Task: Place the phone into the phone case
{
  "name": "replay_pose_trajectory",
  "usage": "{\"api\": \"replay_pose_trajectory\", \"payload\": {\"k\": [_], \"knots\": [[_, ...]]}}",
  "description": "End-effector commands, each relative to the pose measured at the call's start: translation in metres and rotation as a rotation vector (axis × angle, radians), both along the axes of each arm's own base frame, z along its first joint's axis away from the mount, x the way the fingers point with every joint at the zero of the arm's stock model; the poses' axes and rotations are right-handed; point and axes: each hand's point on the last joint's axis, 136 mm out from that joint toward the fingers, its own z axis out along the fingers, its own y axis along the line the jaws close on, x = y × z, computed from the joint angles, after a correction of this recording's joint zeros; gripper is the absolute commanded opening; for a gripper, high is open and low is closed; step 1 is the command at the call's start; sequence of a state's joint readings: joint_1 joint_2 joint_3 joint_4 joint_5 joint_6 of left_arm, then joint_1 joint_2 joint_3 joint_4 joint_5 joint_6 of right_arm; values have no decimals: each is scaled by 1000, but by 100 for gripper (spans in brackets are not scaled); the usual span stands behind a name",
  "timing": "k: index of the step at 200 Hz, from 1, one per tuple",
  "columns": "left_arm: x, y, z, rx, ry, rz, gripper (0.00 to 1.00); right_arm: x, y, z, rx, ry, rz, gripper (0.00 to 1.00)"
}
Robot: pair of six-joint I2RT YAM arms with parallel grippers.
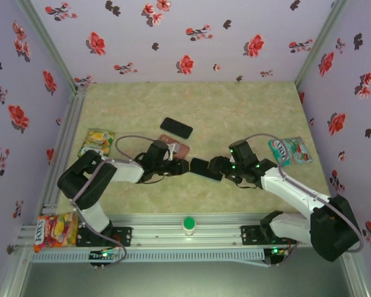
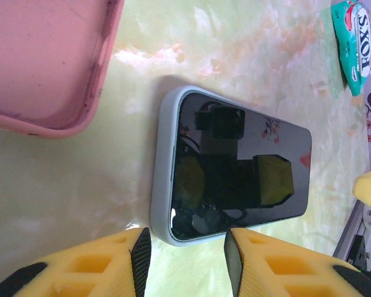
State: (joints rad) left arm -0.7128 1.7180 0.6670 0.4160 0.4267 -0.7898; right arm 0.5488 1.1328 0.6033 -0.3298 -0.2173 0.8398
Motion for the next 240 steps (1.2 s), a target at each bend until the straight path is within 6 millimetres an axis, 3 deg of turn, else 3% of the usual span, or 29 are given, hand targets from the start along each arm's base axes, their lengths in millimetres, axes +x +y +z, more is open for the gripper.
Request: {"api": "replay_pose_trajectory", "payload": {"k": [1,42,130,240], "knots": [[9,3,8,15,-30,3,42,0,-3,1,21,-34,0,66],[20,2,9,6,-37,17,42,-1,-13,-10,18,-19,-28,35],[39,-10,14,-6,-49,-4,42,9,-15,-24,28,3,-44,36],[45,-15,4,-15,-28,-10,43,16,-13,-34,30,36,-45,38]]}}
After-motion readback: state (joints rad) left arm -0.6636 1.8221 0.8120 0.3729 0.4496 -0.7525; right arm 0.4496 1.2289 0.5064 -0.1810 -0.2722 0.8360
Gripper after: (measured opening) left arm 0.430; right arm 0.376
